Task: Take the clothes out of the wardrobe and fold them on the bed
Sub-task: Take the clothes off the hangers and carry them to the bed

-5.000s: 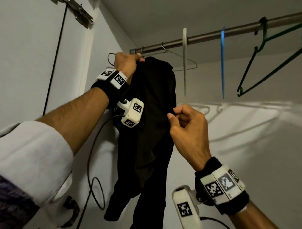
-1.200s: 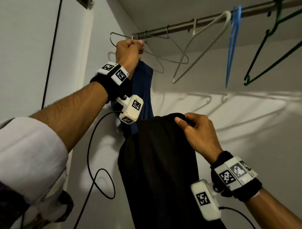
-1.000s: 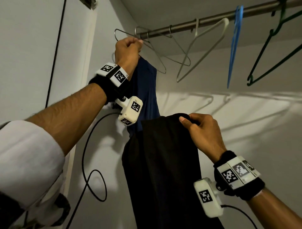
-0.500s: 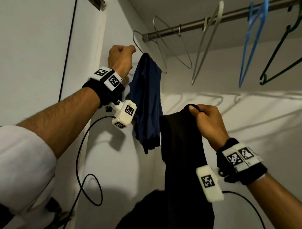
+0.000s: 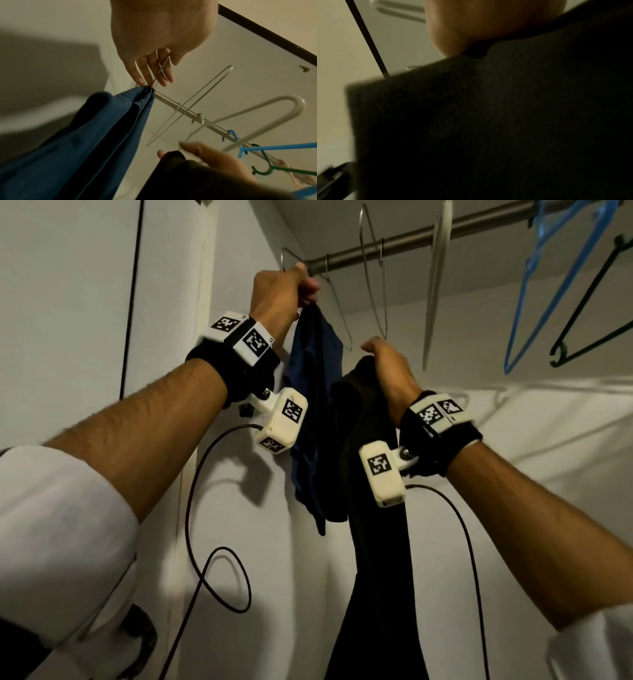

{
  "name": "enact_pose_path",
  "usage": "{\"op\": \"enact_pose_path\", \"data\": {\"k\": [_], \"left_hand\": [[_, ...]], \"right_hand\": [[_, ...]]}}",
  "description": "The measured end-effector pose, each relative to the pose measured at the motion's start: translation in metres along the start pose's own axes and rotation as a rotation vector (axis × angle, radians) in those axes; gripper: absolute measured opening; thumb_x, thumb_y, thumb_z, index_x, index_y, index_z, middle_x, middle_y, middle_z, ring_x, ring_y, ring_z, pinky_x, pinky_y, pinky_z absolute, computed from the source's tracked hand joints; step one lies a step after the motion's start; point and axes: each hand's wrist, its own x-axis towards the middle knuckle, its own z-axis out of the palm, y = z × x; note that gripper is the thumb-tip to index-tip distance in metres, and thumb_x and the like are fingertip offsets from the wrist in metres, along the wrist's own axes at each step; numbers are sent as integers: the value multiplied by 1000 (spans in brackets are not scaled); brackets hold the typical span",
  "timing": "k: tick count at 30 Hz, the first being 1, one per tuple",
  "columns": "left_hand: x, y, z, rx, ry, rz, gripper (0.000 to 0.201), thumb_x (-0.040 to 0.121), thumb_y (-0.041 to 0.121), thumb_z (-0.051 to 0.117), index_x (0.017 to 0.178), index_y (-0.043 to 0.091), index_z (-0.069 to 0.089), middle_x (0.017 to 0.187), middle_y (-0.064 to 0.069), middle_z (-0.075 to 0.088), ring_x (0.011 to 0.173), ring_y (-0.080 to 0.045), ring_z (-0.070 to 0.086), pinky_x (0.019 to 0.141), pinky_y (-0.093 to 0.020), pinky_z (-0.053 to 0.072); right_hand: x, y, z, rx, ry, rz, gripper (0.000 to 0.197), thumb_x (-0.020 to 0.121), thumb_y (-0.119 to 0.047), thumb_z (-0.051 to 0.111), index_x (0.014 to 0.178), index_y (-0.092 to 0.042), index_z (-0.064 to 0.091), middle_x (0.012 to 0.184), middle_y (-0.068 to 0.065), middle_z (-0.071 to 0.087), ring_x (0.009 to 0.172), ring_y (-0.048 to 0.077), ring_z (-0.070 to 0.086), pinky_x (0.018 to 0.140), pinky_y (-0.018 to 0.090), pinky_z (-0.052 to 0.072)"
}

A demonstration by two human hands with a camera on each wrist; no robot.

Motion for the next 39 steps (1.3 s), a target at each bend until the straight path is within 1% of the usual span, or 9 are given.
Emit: {"op": "enact_pose_path", "data": {"k": [3,6,12,16,21,27,31,34,39], "left_hand": [[5,-1,-5,12,9,1,36,106,22,43,106,3,73,81,-1,70,66,-6,66,58,-16,48],[7,-3,-11,11,6,13,37,108,21,37,102,4,70,77,-5,67,62,-7,66,50,-11,45],[10,-5,-15,81,31,-9,48,110,33,28,95,18,70,74,2,70,76,-10,73,83,-31,45],[9,0,-12,89,30,-16,52,111,36,25,98,17,72,72,0,70,89,-17,75,96,-35,45],[7,4,-8,61,44,9,57,111,36,23,101,12,73,74,-3,72,90,-20,75,97,-36,49],[1,5,-3,-60,-25,49,61,112,35,19,107,3,70,72,-8,69,99,-28,73,90,-32,58],[1,8,0,-108,4,47,61,113,33,20,101,1,70,56,-7,57,86,-31,72,74,-27,60],[1,10,5,-155,19,26,59,113,31,21,98,-1,69,49,-5,50,73,-28,68,80,-32,61],[3,8,8,-182,22,27,59,113,29,22,92,-1,68,42,-3,38,55,-23,62,77,-34,60]], "right_hand": [[11,-11,19,0,-18,-36,40,91,-52,59,109,-17,68,101,-1,68,93,20,66,88,36,56],[25,-17,33,-23,19,-19,68,68,-71,72,107,-15,73,102,3,76,91,24,73,90,40,60],[51,-5,41,-255,102,-176,25,84,-43,79,82,-19,73,85,-3,70,92,20,71,86,28,57],[65,10,37,-275,185,-225,26,87,-41,78,73,-20,72,77,-4,69,89,20,72,81,25,56],[83,26,29,-142,116,-122,58,75,-63,80,95,-9,68,86,-1,71,82,19,69,83,29,57],[97,29,35,-173,65,-125,18,86,-32,76,79,-18,69,79,-4,68,84,18,65,78,26,52],[99,36,41,-70,126,-142,38,77,-46,74,94,-12,74,91,0,72,88,20,68,87,29,56],[99,38,37,-60,82,-83,68,62,-72,79,100,-17,74,97,0,74,89,17,71,87,28,57],[105,31,37,-142,106,-159,27,81,-40,81,71,-18,70,79,-3,70,78,19,69,75,24,55]]}}
